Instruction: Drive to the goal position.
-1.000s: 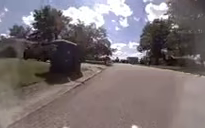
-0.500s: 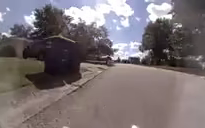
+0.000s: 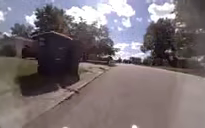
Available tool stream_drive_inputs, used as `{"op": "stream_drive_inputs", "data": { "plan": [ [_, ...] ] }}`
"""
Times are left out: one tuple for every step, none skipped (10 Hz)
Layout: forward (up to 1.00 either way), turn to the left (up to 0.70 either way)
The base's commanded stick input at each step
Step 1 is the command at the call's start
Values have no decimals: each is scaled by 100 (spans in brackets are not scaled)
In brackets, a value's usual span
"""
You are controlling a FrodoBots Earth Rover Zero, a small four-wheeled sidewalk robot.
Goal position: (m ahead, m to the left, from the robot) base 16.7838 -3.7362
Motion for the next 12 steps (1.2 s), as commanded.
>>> {"op": "stream_drive_inputs", "data": {
  "plan": [
    [85, 0],
    [85, -11],
    [85, -34],
    [85, -34],
    [85, -34],
    [85, -34],
    [85, -34],
    [85, -33],
    [85, -32],
    [85, 0],
    [85, 0],
    [85, 0]
  ]
}}
